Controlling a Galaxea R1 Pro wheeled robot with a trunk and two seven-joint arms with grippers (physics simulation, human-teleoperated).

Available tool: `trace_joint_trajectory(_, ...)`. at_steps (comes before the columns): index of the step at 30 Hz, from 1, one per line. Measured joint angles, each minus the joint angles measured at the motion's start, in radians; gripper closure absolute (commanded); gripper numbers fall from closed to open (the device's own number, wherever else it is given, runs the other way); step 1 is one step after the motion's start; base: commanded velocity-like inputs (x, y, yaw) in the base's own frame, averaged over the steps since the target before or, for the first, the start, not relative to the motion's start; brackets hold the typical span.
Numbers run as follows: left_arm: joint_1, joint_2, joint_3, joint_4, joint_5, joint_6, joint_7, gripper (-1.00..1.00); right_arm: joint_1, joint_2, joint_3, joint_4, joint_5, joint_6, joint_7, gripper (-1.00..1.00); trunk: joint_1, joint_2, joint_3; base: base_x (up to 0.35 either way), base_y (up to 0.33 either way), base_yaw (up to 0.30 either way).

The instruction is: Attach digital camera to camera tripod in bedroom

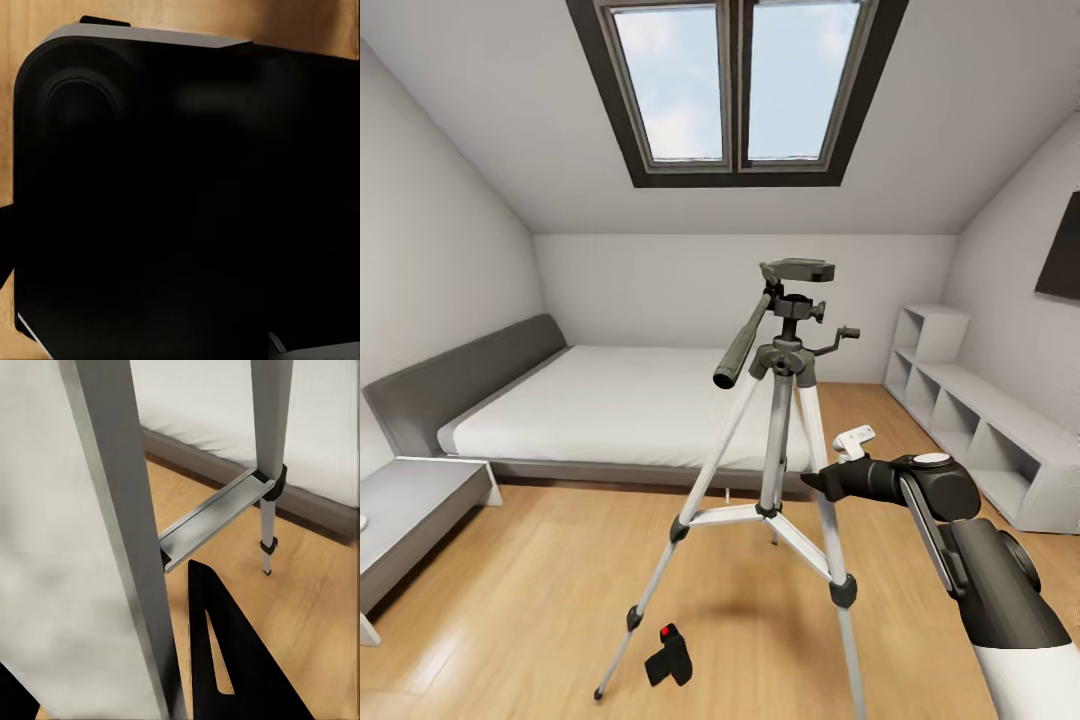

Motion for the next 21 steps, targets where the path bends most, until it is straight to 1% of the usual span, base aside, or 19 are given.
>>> trace_joint_trajectory(5, 0.000, 0.000, 0.000, 0.000, 0.002, 0.000, 0.000, -1.00, 0.000, 0.000, 0.000, 0.000, 0.000, 0.000, 0.000, 1.00, 0.000, 0.000, 0.000, 0.000, -0.283, 0.000)
trace_joint_trajectory(15, 0.000, 0.001, 0.000, 0.000, 0.043, 0.000, 0.000, -1.00, 0.000, -0.001, 0.000, 0.000, 0.000, 0.000, 0.001, 1.00, 0.000, 0.000, 0.000, 0.000, -0.283, 0.000)
trace_joint_trajectory(21, 0.000, 0.001, 0.000, 0.001, 0.053, 0.000, 0.000, -1.00, 0.000, -0.001, 0.003, 0.000, -0.001, 0.000, 0.002, 1.00, 0.000, 0.000, 0.000, 0.000, -0.283, 0.000)
